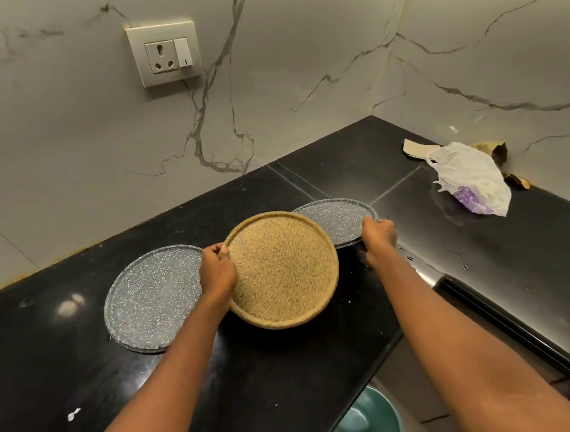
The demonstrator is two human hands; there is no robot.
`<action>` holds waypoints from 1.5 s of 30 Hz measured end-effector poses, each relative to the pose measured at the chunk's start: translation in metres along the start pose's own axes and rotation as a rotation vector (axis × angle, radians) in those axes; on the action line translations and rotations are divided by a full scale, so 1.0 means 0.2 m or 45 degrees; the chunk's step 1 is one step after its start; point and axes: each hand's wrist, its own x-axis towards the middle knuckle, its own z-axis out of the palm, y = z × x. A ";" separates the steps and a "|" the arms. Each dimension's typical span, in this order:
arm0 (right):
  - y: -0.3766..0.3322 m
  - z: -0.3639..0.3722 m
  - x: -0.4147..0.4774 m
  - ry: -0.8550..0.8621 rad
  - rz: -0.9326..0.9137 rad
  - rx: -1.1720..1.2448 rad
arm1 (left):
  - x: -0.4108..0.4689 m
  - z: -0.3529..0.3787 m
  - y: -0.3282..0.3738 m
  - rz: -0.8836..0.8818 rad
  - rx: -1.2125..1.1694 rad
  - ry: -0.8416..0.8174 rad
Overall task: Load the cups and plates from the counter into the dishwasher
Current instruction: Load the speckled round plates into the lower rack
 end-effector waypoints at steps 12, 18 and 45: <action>0.12 -0.42 -0.19 0.090 -0.094 -0.005 | -0.38 0.05 0.13 -0.215 -0.328 0.027; 0.25 -0.76 -0.36 0.090 -0.127 0.076 | -0.73 0.06 0.10 -0.173 -0.385 0.043; 1.19 -1.98 -1.25 0.187 -0.157 -0.172 | -2.23 -0.07 -0.40 -0.009 -0.264 -0.221</action>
